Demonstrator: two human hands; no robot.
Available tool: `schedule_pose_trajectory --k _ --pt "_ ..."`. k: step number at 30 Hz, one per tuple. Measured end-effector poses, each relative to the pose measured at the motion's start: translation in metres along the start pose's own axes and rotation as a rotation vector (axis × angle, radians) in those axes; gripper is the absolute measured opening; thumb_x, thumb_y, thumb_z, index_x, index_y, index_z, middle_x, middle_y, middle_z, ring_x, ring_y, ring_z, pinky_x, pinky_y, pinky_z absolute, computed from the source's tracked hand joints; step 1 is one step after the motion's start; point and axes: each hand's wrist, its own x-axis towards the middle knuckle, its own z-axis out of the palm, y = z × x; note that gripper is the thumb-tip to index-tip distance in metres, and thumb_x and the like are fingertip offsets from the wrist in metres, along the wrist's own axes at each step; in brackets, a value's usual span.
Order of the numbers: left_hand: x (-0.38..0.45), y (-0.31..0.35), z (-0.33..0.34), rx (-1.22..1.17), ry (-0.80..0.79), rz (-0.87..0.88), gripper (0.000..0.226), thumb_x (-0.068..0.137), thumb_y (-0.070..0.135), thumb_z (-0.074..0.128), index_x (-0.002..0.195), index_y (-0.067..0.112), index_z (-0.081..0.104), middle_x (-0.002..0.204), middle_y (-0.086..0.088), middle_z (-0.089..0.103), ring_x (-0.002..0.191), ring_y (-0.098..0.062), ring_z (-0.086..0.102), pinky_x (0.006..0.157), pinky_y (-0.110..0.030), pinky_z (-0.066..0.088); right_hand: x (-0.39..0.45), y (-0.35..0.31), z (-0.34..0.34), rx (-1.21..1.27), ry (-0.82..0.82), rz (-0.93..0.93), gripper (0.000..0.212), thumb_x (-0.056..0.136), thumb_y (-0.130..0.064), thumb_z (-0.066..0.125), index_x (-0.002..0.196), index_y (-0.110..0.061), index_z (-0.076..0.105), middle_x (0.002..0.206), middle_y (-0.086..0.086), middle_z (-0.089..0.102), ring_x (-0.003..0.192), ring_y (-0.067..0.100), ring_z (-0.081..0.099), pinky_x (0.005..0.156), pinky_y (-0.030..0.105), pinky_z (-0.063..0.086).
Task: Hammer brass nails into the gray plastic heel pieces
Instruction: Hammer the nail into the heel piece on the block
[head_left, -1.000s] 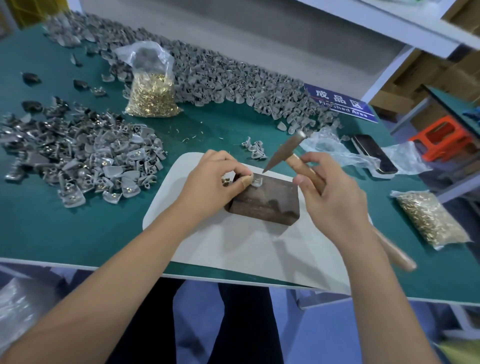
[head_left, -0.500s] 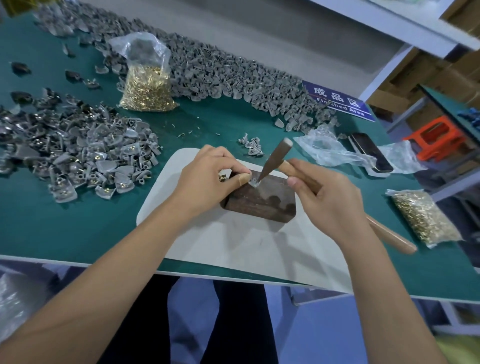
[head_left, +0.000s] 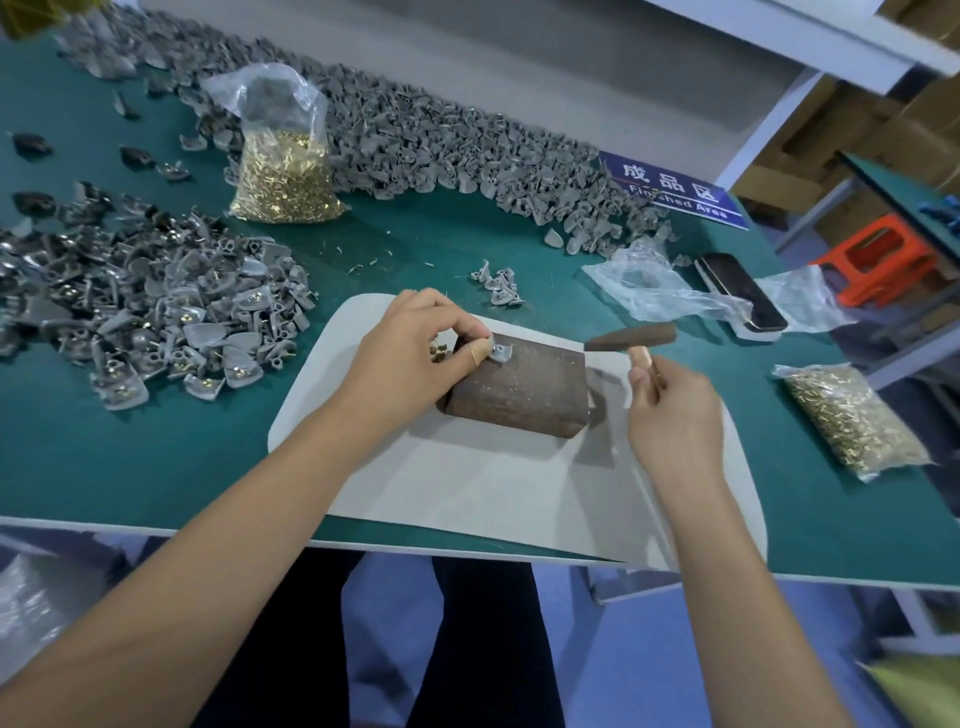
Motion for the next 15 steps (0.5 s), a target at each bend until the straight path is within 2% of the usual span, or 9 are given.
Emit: schedule_pose_trajectory --k 2,4,5,7,10,13,15 --pt "0.0 0.0 0.001 0.021 0.047 0.019 0.002 0.092 0.036 0.072 0.092 0.038 0.071 0.097 0.021 0.057 0.104 -0.005 0.051 0.085 -0.023 0.041 -0.003 0.001 0.006 0.004 -0.036 0.012 0.037 0.106 -0.021 0.051 0.07 -0.014 0.049 0.074 0.02 0.054 0.073 0.036 0.043 0.062 0.039 0.029" --pt "0.001 0.0 0.0 0.049 0.138 0.035 0.002 0.095 0.035 0.067 0.095 0.035 0.068 0.097 0.022 0.056 0.1 -0.004 0.05 0.084 -0.019 0.04 -0.003 0.0 0.012 -0.039 -0.059 0.04 0.032 0.106 -0.028 0.052 0.086 -0.008 0.068 0.088 0.027 0.06 0.083 0.041 0.049 0.069 0.04 0.034" --pt "0.002 0.0 -0.002 0.057 0.198 0.031 0.003 0.098 0.034 0.063 0.096 0.034 0.065 0.096 0.023 0.057 0.098 -0.004 0.05 0.084 -0.019 0.04 -0.003 -0.004 0.014 -0.058 -0.04 0.044 0.029 0.106 -0.029 0.054 0.098 -0.009 0.073 0.1 0.027 0.062 0.095 0.043 0.052 0.077 0.04 0.037" --pt "0.004 -0.001 -0.007 0.031 0.324 -0.02 0.004 0.101 0.034 0.055 0.101 0.033 0.06 0.096 0.023 0.058 0.096 -0.006 0.053 0.085 -0.025 0.044 0.0 -0.021 0.014 -0.008 0.03 0.008 0.024 0.104 -0.026 0.057 0.115 -0.014 0.074 0.116 0.02 0.062 0.113 0.039 0.052 0.093 0.039 0.039" --pt "0.004 -0.002 -0.013 -0.009 0.494 -0.091 0.012 0.105 0.033 0.048 0.107 0.025 0.057 0.101 0.015 0.059 0.096 -0.012 0.057 0.085 -0.039 0.049 0.004 -0.065 0.014 0.136 0.048 -0.238 0.019 0.101 -0.021 0.059 0.11 -0.015 0.075 0.108 0.006 0.072 0.108 0.029 0.059 0.096 0.038 0.045" --pt "0.004 -0.003 -0.014 -0.037 0.573 -0.149 0.015 0.106 0.03 0.046 0.109 0.019 0.056 0.104 0.007 0.059 0.095 -0.014 0.057 0.084 -0.042 0.049 0.0 -0.116 0.024 0.157 -0.187 -0.371 0.014 0.098 -0.026 0.064 0.1 -0.023 0.078 0.101 -0.008 0.075 0.104 0.022 0.063 0.094 0.04 0.051" --pt "0.004 -0.005 -0.014 -0.051 0.568 -0.19 0.013 0.106 0.029 0.047 0.109 0.019 0.055 0.105 0.006 0.058 0.095 -0.014 0.056 0.083 -0.041 0.048 0.0 -0.142 0.037 -0.001 -0.358 -0.367 0.015 0.096 -0.031 0.065 0.099 -0.024 0.079 0.103 -0.005 0.076 0.105 0.025 0.064 0.093 0.041 0.053"
